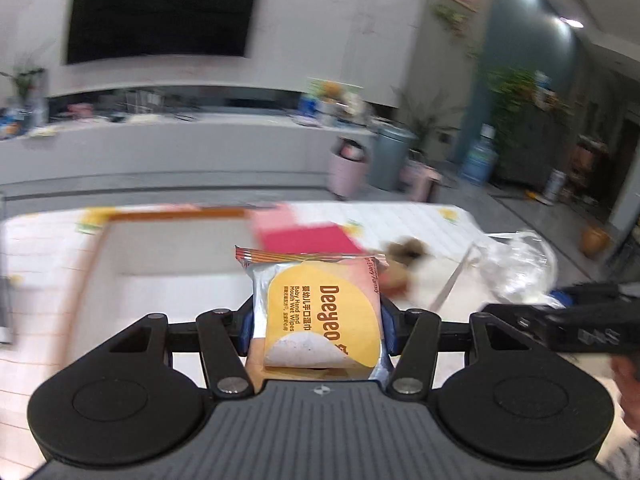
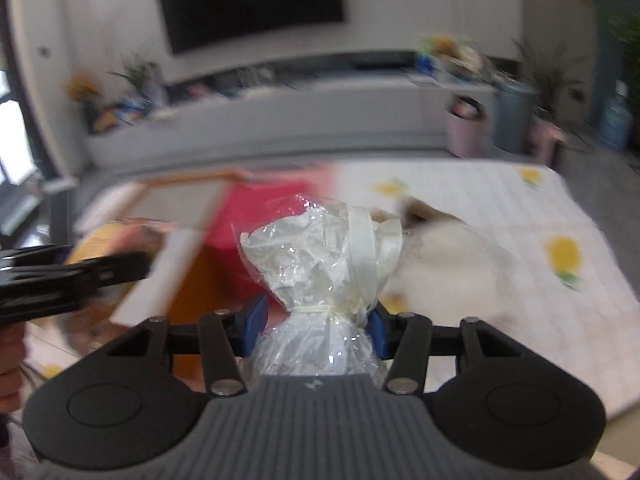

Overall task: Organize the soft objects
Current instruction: 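Release the Deegeo packet into the orange box with the left gripper while the right carries the bag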

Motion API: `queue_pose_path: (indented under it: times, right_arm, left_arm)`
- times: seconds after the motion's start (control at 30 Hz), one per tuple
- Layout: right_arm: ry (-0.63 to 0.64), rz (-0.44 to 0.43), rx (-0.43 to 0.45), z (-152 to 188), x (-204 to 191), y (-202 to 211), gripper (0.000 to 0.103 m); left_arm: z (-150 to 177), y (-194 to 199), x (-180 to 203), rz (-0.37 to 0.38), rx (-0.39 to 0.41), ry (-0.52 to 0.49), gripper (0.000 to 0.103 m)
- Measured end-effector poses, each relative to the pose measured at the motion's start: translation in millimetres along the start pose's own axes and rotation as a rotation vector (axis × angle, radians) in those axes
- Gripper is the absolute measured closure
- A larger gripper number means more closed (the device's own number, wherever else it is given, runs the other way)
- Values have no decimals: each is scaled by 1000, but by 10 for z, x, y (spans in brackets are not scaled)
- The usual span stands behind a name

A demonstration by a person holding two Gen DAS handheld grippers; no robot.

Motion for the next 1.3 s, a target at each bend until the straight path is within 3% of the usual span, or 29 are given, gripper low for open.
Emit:
queue_pose_path:
  times: [0.17, 0.33, 0.47, 0.6, 0.7, 0.9, 0.97, 1.03, 1.3]
  right_arm:
    - [22, -106, 64, -213, -707, -166, 52]
    - [38, -148, 35, -161, -1054, -504, 52]
    - [70, -121, 26, -99, -1140, -808, 52]
    - [65, -146, 13, -99, -1104, -1017, 52]
    - [60, -167, 10, -104, -1064, -1124, 52]
    - [62, -155, 12, -125, -1023, -1132, 52]
    - [78, -148, 12, -126, -1055, -1125, 52]
    - [90, -143, 10, -122, -1084, -1119, 52]
    - [101, -147, -9, -189, -1323, -1061, 52]
  left_arm:
    - [-18, 3, -574, -126, -37, 33, 39]
    - [125, -212, -904, -201, -62, 11, 39]
    - [256, -403, -1025, -253, -91, -12, 39]
    - [376, -493, -1089, -220, -89, -22, 38]
    - [444, -546, -1095, -265, -99, -68, 38]
    - [513, -582, -1202, -288, -125, -42, 26]
    - [482, -501, -1216, -296, -72, -23, 13]
    - [436, -391, -1205, -303, -21, -36, 13]
    - [272, 127, -1200, -358, 40, -31, 9]
Point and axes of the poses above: each gripper's, at about its wrist camera, not at the fingertips, and y roughly against the way its jaws point, x to its right, z to its underside, the point moved 4 cm from there along -y, roughly the way its jaws point, and after that the axes turned 6 degrees about z, right-handed, at the moved point
